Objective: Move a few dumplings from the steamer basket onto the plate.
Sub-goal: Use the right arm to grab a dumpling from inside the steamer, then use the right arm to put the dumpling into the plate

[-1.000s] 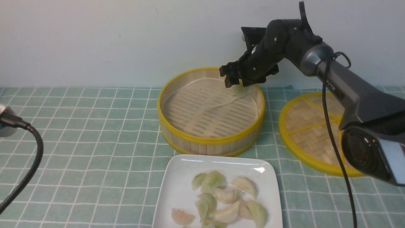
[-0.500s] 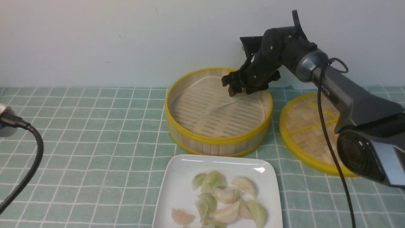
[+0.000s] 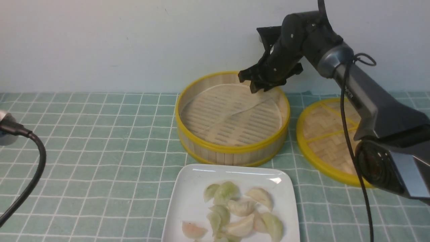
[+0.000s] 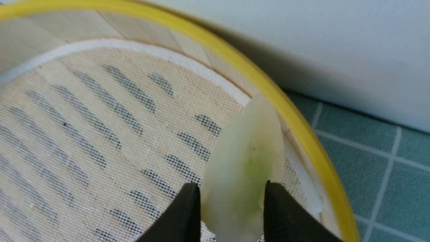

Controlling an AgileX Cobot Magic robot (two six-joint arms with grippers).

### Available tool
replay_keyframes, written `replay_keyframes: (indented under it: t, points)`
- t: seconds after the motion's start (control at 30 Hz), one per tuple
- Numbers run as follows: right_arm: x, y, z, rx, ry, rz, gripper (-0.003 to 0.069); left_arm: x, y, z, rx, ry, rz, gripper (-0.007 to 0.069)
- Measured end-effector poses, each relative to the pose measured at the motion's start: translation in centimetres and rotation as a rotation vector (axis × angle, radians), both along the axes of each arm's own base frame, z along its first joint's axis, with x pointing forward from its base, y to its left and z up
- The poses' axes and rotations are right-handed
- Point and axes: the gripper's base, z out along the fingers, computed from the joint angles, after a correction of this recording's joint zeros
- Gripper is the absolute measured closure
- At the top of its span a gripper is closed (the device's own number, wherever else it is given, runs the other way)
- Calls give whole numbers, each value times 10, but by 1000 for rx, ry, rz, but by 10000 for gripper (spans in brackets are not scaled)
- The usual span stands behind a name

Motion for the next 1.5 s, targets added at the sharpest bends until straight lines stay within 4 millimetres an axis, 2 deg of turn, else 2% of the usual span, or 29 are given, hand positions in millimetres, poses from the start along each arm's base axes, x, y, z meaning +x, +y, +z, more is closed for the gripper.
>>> replay_keyframes:
  t: [0.13, 0.3, 0.4, 0.47, 0.53, 0.57, 0.6, 0.67, 0.83, 0.87, 0.93, 1.0, 1.07, 1.2, 1.33, 1.5]
  points:
    - [-2, 2, 9, 7, -17, 31, 436, 0, 1, 0, 10, -3, 2, 631]
    - [-17, 12, 42, 36, -38, 86, 438, 0, 1, 0, 16, -4, 3, 631]
    - [-53, 27, 84, 18, -40, 147, 438, 0, 1, 0, 17, -4, 4, 631]
    - [-82, 31, 100, -15, -19, 185, 438, 0, 1, 0, 17, -4, 4, 631]
    - [-113, 32, 111, -43, 17, 222, 438, 0, 1, 0, 15, -4, 3, 631]
    - [-126, 31, 110, -56, 46, 236, 438, 0, 1, 0, 10, -3, 2, 631]
    - [-128, 31, 116, -53, 35, 239, 438, 0, 1, 0, 9, -2, 2, 631]
    - [-167, 25, 122, -74, 81, 272, 438, 0, 0, 0, -5, 1, -1, 631]
    - [-226, 7, 114, -81, 189, 303, 439, -1, -3, -1, -39, 10, -8, 631]
    - [-230, 6, 110, -85, 205, 305, 439, -1, -4, -1, -43, 11, -9, 631]
    - [-254, 0, 93, -91, 275, 318, 439, -1, -6, -1, -66, 17, -14, 631]
    - [-262, 0, 84, -91, 293, 326, 439, -1, -7, -2, -79, 20, -18, 631]
    - [-281, 3, 53, -119, 356, 351, 439, -2, -9, -2, -104, 28, -30, 631]
    - [-313, 14, 10, -148, 378, 413, 439, -3, -13, -3, -129, 39, -58, 631]
    - [-326, 22, -9, -129, 306, 441, 439, -3, -14, -3, -140, 43, -67, 631]
    - [-321, 26, -9, -98, 227, 437, 425, -3, -14, -3, -141, 44, -72, 631]
